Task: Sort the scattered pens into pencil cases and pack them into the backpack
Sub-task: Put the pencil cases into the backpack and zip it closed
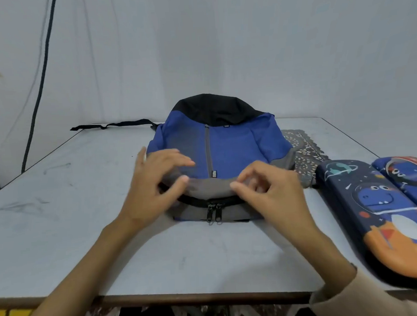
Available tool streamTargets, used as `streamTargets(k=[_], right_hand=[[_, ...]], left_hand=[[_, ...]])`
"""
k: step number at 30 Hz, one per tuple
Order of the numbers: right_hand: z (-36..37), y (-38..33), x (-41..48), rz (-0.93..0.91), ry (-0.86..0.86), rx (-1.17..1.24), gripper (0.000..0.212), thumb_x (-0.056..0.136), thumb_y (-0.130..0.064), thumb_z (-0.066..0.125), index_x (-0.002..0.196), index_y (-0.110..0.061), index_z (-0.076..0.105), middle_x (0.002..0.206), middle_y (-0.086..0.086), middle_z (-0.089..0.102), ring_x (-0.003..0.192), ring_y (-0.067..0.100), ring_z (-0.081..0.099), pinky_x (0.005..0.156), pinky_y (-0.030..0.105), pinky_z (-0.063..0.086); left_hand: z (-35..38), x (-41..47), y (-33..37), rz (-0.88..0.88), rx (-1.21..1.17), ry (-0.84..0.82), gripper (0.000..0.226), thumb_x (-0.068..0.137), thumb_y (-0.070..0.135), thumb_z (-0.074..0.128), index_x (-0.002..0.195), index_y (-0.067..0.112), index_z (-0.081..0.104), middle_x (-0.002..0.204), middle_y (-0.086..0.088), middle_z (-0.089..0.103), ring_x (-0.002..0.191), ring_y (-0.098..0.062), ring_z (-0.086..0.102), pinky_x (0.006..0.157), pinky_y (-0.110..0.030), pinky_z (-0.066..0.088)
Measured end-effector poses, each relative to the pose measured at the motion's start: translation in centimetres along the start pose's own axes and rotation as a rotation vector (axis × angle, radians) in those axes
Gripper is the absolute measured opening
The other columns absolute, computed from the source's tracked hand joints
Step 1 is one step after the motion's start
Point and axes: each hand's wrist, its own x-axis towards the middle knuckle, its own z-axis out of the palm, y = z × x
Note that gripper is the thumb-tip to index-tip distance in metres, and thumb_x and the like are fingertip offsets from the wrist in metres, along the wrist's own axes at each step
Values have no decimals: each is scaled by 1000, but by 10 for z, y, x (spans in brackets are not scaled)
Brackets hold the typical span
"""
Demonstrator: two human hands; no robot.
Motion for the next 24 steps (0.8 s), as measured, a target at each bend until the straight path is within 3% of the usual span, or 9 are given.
streamTargets(k=[2, 5, 11, 16, 19, 24], right_hand=[[8, -6, -7, 99, -198, -106, 32, 67, -52, 79, 63, -24, 64, 54, -9, 59, 53, 6, 53, 55, 26, 42], [16, -11, -11, 134, -252, -302, 40, 64, -64, 75, 61, -26, 62, 53, -10, 58, 57, 6, 55, 57, 25, 43], [25, -13, -22, 90, -180, -412, 27, 77, -52, 62, 76, -25, 60, 67, -7, 63, 70, 14, 61, 66, 30, 49], [20, -10, -23, 139, -171, -249, 21, 77, -43, 60, 73, -23, 61, 62, -8, 62, 64, 10, 59, 62, 29, 48], [15, -6, -22, 156, -172, -198, 21, 75, -40, 62, 70, -20, 58, 59, -8, 61, 62, 9, 57, 63, 31, 49], [1, 5, -14, 186, -57, -341, 23, 73, -34, 63, 69, -14, 51, 59, -2, 58, 64, 19, 55, 62, 31, 44]], left_hand=[[12, 0, 12, 99, 76, -114, 24, 86, 35, 55, 101, 23, 70, 103, 13, 67, 111, -6, 58, 118, -50, 14], [27, 0, 21, 155, 156, -185, 25, 86, 35, 51, 86, 20, 71, 85, 13, 67, 87, -7, 61, 109, -48, 31], [26, -1, 22, 141, 157, -193, 27, 89, 40, 49, 87, 20, 67, 84, 14, 65, 80, -8, 56, 100, -41, 36], [28, -4, 29, 203, 216, -212, 31, 89, 45, 53, 97, 19, 68, 91, 12, 64, 89, -12, 58, 105, -39, 32], [28, -3, 30, 251, 258, -211, 27, 88, 42, 57, 91, 16, 65, 87, 10, 62, 87, -13, 57, 103, -41, 34], [27, -4, 31, 261, 269, -156, 19, 80, 32, 62, 76, 14, 61, 75, 8, 60, 79, -14, 54, 103, -41, 35]])
